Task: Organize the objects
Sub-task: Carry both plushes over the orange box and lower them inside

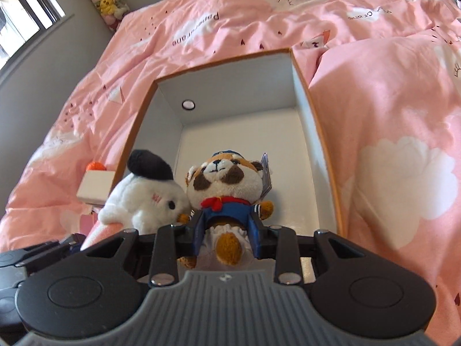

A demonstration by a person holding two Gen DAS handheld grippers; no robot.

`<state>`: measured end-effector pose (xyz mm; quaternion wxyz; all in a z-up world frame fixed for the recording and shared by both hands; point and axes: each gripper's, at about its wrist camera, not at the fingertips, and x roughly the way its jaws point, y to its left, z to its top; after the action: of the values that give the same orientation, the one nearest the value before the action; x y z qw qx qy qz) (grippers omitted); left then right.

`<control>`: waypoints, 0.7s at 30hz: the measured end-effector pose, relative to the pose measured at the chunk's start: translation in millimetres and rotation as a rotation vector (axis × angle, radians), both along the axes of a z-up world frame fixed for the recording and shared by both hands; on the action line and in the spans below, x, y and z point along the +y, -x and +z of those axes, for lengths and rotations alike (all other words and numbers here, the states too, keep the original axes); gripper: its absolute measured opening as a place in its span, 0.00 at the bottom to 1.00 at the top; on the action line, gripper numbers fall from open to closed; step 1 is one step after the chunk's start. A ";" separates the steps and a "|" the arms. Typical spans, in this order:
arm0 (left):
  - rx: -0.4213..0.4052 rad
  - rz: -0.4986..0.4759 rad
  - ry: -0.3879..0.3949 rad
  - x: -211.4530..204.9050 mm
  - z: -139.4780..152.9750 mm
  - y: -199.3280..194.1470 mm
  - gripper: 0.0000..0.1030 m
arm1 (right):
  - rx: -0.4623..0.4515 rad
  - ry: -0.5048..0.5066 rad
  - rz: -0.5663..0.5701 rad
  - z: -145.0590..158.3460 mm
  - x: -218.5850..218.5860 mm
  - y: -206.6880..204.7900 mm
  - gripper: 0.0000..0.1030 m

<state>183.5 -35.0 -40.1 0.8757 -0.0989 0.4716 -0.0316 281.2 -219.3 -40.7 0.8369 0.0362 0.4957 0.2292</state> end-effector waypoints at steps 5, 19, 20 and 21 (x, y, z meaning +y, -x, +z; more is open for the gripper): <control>0.020 -0.020 -0.076 -8.1 -5.2 -3.8 0.62 | 0.031 0.037 0.017 -14.4 9.7 -2.9 0.33; 0.039 -0.085 -0.073 -8.6 -5.2 -2.1 0.74 | 0.069 0.098 0.063 -30.9 16.9 1.3 0.26; 0.038 -0.089 -0.065 -7.6 -5.0 -1.9 0.74 | 0.069 0.101 0.068 -30.9 17.1 1.5 0.23; 0.036 -0.091 -0.052 -5.9 -4.8 -1.3 0.74 | 0.069 0.101 0.071 -30.6 16.7 1.6 0.22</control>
<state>184.8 -40.9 -44.8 0.8670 -0.0550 0.4919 -0.0574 279.5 -202.6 -71.3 0.8114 -0.0158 0.5363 0.2318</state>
